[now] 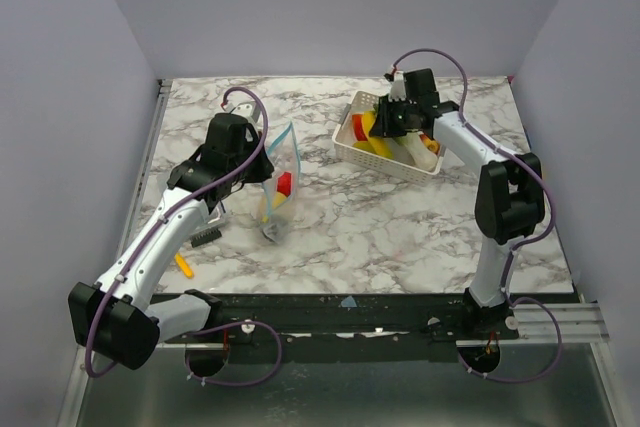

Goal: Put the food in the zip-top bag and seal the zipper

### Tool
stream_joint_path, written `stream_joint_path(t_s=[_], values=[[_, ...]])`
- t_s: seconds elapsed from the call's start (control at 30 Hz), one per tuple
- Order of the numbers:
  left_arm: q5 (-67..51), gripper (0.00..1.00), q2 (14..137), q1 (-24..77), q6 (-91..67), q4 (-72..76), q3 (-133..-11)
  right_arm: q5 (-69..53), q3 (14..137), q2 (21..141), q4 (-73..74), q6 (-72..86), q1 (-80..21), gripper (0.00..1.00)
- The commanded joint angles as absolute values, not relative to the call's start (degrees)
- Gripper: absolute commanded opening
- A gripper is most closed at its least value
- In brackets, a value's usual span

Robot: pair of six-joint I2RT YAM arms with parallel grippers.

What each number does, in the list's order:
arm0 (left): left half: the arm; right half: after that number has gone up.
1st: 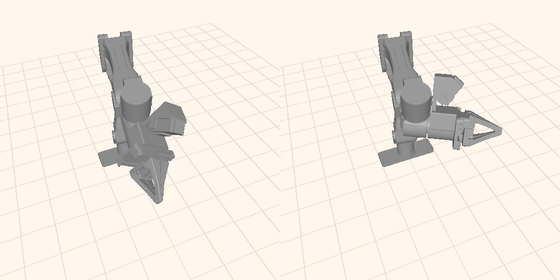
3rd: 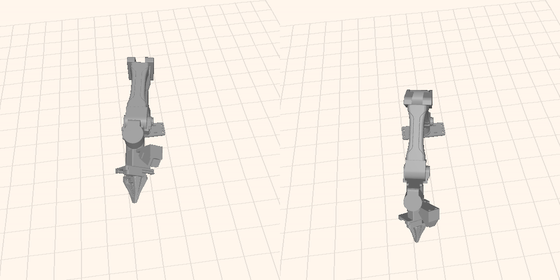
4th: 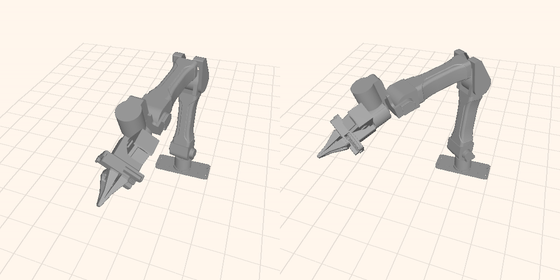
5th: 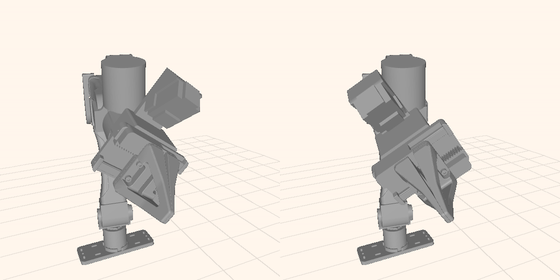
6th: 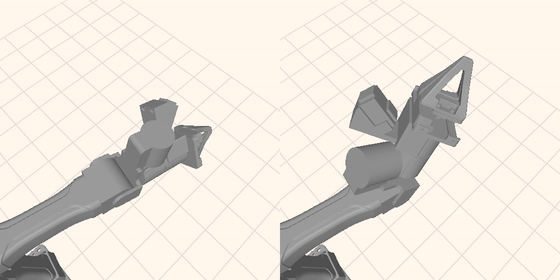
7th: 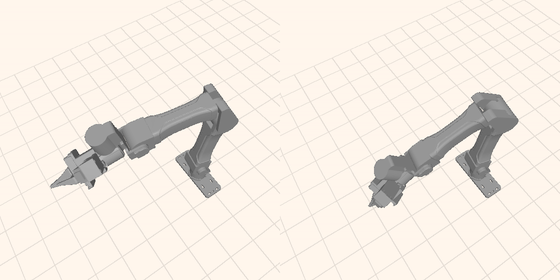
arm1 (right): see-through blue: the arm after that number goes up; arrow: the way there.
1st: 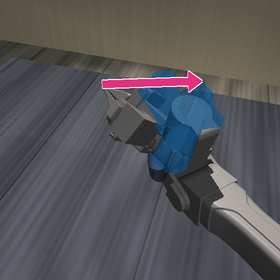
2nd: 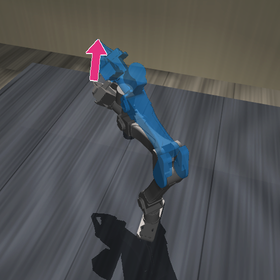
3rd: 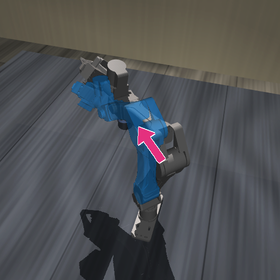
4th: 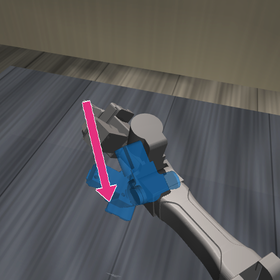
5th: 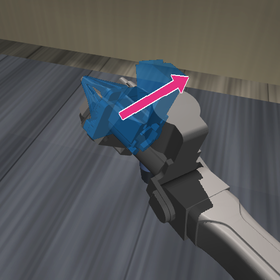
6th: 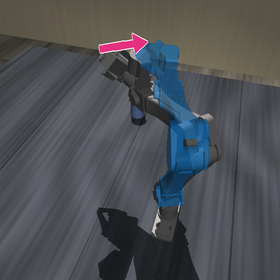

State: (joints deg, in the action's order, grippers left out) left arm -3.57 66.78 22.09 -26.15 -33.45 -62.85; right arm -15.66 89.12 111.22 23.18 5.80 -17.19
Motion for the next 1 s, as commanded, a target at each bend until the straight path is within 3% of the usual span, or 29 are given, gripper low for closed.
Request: stream_joint_path(t_s=[0.0,0.37,0.63,0.8,0.97], values=[[-5.1,0.0,67.5,21.6,-26.2,-32.4,-62.1,-22.4,91.5,109.4,17.3,14.5,-17.5,0.0],[-11.3,0.0,67.4,21.6,-30.2,-32.4,-63.1,-20.8,88.4,101.6,6.6,32.4,-17.5,0.0],[-15.3,0.0,67.7,21.5,-36.0,-30.5,-62.4,-31.3,69.5,89.9,-24.6,59.4,-18.2,0.01],[-15.6,0.0,68.6,21.5,-37.7,-29.7,-62.4,-29.1,59.5,84.2,-39.4,70.8,-24.1,0.0],[-15.8,0.0,69.3,21.5,-38.3,-29.0,-62.1,-19.0,55.5,80.7,-45.2,69.5,-36.8,0.01]])
